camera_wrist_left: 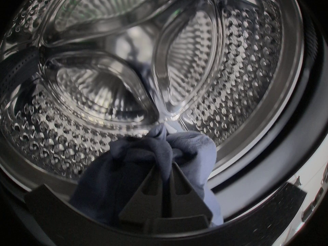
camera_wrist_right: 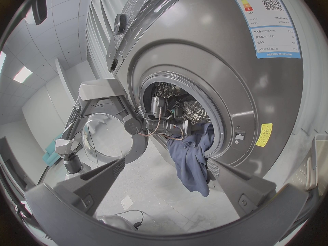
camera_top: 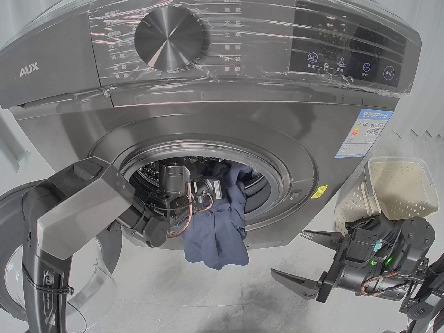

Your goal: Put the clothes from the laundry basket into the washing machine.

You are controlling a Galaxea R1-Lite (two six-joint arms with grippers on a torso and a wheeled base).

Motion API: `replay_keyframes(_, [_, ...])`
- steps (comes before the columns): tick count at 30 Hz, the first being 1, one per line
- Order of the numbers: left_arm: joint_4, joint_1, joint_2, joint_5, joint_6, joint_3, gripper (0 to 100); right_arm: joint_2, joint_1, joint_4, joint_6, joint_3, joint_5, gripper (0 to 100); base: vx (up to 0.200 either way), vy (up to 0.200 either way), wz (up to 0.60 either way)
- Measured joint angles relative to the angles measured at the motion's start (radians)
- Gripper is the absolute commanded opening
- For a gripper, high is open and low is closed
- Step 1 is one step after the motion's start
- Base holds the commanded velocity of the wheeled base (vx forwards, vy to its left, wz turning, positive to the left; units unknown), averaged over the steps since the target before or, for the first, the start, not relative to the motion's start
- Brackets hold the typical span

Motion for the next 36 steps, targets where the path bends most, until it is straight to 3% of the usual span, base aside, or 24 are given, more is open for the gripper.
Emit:
replay_keyframes(8, [-0.047,0.025,0.038,0.066,-0.048,-0.164,0,0.011,0.002,-0.006,0.0,-0.001,-0.001,100,0.0,0.0,0.0])
replay_keyframes(9, [-0.053,0.028,0.042,0.075,-0.059,-0.186,100,0.012,0.002,-0.006,0.0,-0.002,-0.001,100,0.0,0.0,0.0])
replay_keyframes(17, [-0.044,0.025,0.032,0.075,-0.088,-0.177,100,0.014,0.002,-0.006,0.0,-0.001,-0.002,100,0.0,0.0,0.0])
replay_keyframes(23, [0.093,0.0,-0.06,0.006,-0.093,-0.012,100,0.015,0.002,-0.006,0.0,-0.001,-0.002,100,0.0,0.0,0.0])
replay_keyframes(26, [0.159,-0.017,-0.111,-0.026,-0.079,0.065,100,0.015,0.003,-0.006,0.0,0.0,-0.002,100,0.0,0.0,0.0])
replay_keyframes(31, [0.19,-0.037,-0.163,-0.063,-0.016,0.17,100,0.015,0.006,-0.006,0.0,0.0,-0.003,100,0.0,0.0,0.0])
replay_keyframes(36, [0.185,-0.04,-0.157,-0.086,-0.005,0.205,100,0.015,0.007,-0.006,0.0,0.0,-0.003,100,0.0,0.0,0.0])
